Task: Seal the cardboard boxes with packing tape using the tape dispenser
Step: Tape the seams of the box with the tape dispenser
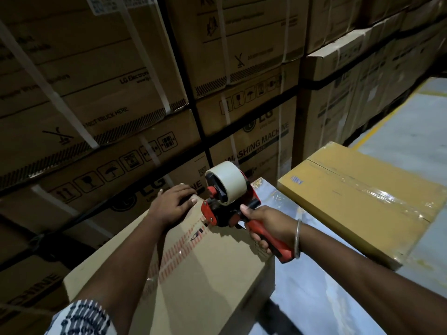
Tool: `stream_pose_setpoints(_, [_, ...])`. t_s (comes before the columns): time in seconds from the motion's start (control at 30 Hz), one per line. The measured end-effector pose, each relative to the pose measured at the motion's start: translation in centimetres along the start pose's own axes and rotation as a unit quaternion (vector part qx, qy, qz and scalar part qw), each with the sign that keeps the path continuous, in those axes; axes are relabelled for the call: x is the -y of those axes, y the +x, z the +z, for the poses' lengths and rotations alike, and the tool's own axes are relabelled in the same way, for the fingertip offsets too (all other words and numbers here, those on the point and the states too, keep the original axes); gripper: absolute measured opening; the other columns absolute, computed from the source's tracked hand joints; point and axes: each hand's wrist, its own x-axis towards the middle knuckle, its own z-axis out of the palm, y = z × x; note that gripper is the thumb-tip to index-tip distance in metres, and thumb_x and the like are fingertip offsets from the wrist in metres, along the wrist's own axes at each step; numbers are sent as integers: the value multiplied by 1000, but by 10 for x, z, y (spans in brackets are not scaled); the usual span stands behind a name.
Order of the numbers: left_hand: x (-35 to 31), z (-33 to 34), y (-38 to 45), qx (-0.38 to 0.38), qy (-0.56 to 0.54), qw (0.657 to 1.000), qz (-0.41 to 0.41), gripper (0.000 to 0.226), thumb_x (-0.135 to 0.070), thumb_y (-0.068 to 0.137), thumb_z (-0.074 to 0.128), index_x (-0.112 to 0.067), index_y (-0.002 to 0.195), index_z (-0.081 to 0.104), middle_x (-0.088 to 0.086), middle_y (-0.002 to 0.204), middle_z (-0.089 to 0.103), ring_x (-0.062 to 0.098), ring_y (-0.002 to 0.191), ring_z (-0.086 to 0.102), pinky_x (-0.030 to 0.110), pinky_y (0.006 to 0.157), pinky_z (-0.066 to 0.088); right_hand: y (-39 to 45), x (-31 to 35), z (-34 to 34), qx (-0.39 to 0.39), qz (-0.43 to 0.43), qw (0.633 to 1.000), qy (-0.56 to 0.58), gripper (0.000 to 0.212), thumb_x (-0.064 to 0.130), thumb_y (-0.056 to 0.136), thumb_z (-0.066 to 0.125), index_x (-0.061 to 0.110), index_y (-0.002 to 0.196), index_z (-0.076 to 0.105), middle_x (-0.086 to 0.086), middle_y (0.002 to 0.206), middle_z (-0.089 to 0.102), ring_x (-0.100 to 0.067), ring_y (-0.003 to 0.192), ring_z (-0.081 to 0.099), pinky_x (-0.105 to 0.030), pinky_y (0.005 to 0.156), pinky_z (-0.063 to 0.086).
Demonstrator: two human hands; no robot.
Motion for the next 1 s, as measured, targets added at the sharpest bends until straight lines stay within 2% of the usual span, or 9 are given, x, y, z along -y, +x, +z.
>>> stream_pose_setpoints(0.07, [1, 0, -1, 0, -9, 1000, -6, 64, -71, 90, 26, -39, 139, 52, -14, 152, 44, 7, 147, 27, 64, 115, 15, -3, 2, -3, 8, -4, 1000, 4, 55, 59, 95, 50, 12, 110, 74, -9, 56, 43, -19, 40, 39, -25, 43, 35])
stream_pose_setpoints(0.13, [-1, 0, -2, -4, -16, 1000, -7, 63, -70, 90, 27, -39, 138, 53, -14, 152, 45, 7, 147, 27, 64, 116, 14, -11, 1, -7, 17, -11, 1000, 6, 47, 55, 100, 48, 23, 86, 79, -9, 56, 43, -19, 41, 39, -25, 44, 35])
stream_pose_setpoints(0.23, [-5, -2, -4, -6, -21, 1000, -16, 62, -68, 90, 29, -38, 139, 54, -12, 153, 45, 9, 147, 28, 64, 116, 12, -32, -5, -17, 19, -14, 999, -28, 55, 55, 103, 42, 32, 64, 74, -9, 59, 43, -18, 43, 38, -28, 46, 33])
stream_pose_setpoints(0.53, [-20, -7, -6, -19, 7, 1000, 1, 49, -53, 94, 36, -38, 138, 54, -12, 147, 51, 12, 145, 34, 66, 115, 14, -71, -29, -41, 14, -11, 1000, -6, 49, 56, 99, 46, 30, 68, 74, -10, 63, 42, -18, 44, 37, -28, 46, 31])
stream_pose_setpoints(0.6, [-39, -8, -10, -36, 1, 998, 47, 43, -34, 96, 47, -37, 138, 54, -11, 145, 53, 12, 141, 38, 56, 116, 20, -69, -31, -43, 16, -8, 1000, -7, 50, 57, 99, 47, 30, 65, 71, -9, 62, 44, -18, 44, 37, -28, 47, 31])
stream_pose_setpoints(0.67, [-63, -8, -17, -37, -36, 992, 113, 38, -22, 93, 51, -33, 128, 63, -10, 135, 61, 12, 129, 48, 41, 106, 34, -66, -34, -46, 17, -3, 1000, -1, 52, 62, 96, 54, 19, 70, 65, -10, 61, 46, -17, 42, 39, -27, 46, 34])
stream_pose_setpoints(0.73, [-78, -3, -24, 0, -56, 986, 158, 32, -32, 95, 47, -30, 120, 67, -12, 123, 66, 10, 115, 55, 39, 99, 41, -63, -37, -49, 17, 3, 1000, 1, 56, 66, 88, 59, 11, 78, 57, -10, 61, 47, -18, 42, 41, -27, 45, 35])
stream_pose_setpoints(0.83, [-78, 4, -29, 29, -68, 986, 152, 38, -54, 98, 38, -36, 117, 65, -19, 117, 64, 4, 106, 54, 43, 98, 38, -59, -39, -51, 25, 3, 1000, -8, 58, 67, 85, 58, 9, 79, 53, -11, 62, 46, -19, 43, 40, -28, 46, 35])
stream_pose_setpoints(1.0, [-64, 5, -26, 24, -80, 990, 116, 36, -54, 100, 45, -37, 122, 67, -18, 130, 62, 8, 138, 40, 44, 106, 26, -46, -32, -51, 36, 6, 999, -32, 56, 65, 93, 56, 11, 78, 54, -11, 61, 47, -19, 43, 41, -26, 45, 38])
